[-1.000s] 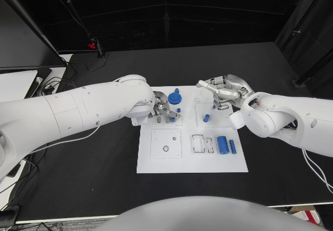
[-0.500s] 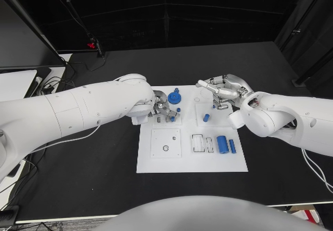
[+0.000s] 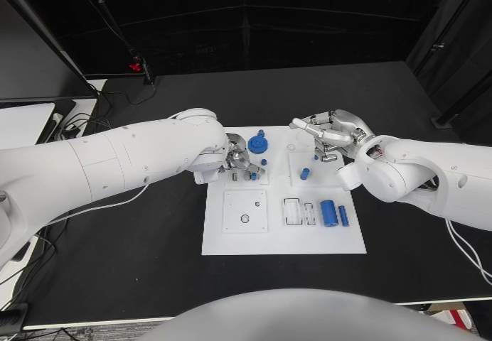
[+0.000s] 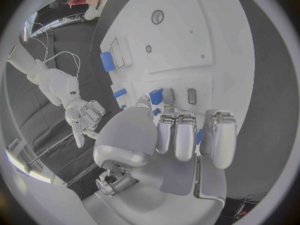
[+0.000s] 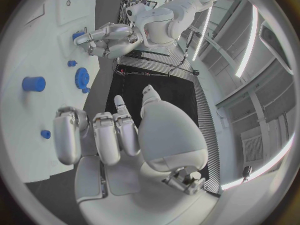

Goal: Assemble the parts on the task board

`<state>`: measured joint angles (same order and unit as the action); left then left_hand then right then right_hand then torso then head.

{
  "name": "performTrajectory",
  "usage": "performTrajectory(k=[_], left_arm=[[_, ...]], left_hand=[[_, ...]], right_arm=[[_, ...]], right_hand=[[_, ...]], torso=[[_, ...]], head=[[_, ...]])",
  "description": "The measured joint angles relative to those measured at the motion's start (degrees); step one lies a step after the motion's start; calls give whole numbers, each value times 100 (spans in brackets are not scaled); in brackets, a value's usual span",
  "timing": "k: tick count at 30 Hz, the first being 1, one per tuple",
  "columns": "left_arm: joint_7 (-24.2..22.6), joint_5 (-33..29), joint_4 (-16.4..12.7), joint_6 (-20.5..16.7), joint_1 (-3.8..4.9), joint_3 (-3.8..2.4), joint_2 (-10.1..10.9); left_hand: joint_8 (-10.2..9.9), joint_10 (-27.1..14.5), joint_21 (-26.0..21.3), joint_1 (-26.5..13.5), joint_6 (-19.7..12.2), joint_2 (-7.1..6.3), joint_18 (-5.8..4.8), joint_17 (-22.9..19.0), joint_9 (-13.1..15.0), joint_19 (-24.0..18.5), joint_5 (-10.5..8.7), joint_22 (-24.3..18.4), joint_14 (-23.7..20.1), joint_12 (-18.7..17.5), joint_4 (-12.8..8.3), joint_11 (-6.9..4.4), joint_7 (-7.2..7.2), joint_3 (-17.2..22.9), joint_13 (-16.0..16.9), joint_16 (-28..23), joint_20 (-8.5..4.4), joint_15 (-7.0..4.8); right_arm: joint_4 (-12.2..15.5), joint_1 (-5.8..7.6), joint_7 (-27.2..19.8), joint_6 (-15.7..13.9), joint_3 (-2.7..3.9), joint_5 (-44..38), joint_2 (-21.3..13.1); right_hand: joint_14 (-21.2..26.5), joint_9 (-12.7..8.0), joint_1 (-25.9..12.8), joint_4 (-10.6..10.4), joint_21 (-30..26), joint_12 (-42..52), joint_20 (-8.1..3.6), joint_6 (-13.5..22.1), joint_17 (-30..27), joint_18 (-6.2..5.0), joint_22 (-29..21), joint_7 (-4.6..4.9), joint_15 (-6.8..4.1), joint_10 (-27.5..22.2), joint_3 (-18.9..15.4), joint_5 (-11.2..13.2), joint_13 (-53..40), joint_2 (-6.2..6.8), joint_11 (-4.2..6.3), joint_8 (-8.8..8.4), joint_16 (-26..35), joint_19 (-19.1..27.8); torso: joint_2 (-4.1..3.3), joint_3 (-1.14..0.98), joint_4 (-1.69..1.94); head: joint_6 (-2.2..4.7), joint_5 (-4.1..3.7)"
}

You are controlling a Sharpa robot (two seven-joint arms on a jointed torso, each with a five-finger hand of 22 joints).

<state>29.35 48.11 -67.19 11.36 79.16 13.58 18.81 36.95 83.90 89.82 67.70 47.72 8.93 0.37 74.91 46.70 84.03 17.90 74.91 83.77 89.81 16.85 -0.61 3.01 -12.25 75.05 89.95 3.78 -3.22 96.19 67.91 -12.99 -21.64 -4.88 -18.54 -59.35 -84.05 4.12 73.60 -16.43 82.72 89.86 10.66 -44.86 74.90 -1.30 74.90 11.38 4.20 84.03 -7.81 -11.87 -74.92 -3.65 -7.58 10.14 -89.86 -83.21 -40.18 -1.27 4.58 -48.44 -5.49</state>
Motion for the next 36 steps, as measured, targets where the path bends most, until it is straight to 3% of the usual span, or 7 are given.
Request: performTrajectory(k=[3, 23, 27, 36], left_arm=[[-2, 0, 2, 4, 0, 0, -5], [-50, 1, -5, 28, -4, 0, -33], [-49, 1, -2, 39, -5, 0, -35], [-44, 1, 1, 66, -8, 0, -36]], left_hand=[[-39, 0, 0, -114, 0, -3, 0, 0, 17, 0, -100, 0, 0, 0, -5, 0, 0, -73, -3, 0, 0, 0], [-67, 0, 0, -336, 0, 46, 1, 0, 86, 0, -142, 0, 0, 0, 1, 1, 0, -220, -7, 0, 0, 1], [-89, 0, 0, -113, 0, 35, 0, 0, 122, 0, -16, 0, 0, 0, -10, 1, 0, -209, -5, 0, 0, 1], [-155, -9, 0, 429, 31, -36, 1, 0, 167, 0, 9, 0, 0, 49, -71, 11, -32, -84, 17, 0, 0, 6]], right_arm=[[-2, 0, 2, 0, 0, 0, -1], [-25, -8, 34, 0, -1, 0, 16], [-25, -10, 37, 0, -1, 0, 16], [-25, -12, 40, 0, -1, 0, 17]], right_hand=[[0, 0, 0, 0, 0, 0, 0, 0, 0, 0, 0, 0, 0, 0, 0, 0, 0, 0, 0, 0, 0, 0], [0, 0, 22, -13, 0, 0, 0, 0, 0, 0, 0, 0, 0, 0, -13, 1, 0, -22, 0, 29, 0, 0], [0, 0, 22, -13, -29, 0, 0, 20, 0, 0, 0, 20, 0, 0, -13, 1, 0, -22, 0, 29, 0, 0], [0, 0, 22, -13, -29, 0, 0, 20, 0, 0, 0, 20, 0, 0, -13, 1, 0, -22, 0, 28, 0, 0]], torso=[[1, 2, -3], [-2, 1, -3], [-2, 1, -3], [-2, -2, -3]], head=[[1, -12], [-19, -18], [-20, -17], [-28, -17]])
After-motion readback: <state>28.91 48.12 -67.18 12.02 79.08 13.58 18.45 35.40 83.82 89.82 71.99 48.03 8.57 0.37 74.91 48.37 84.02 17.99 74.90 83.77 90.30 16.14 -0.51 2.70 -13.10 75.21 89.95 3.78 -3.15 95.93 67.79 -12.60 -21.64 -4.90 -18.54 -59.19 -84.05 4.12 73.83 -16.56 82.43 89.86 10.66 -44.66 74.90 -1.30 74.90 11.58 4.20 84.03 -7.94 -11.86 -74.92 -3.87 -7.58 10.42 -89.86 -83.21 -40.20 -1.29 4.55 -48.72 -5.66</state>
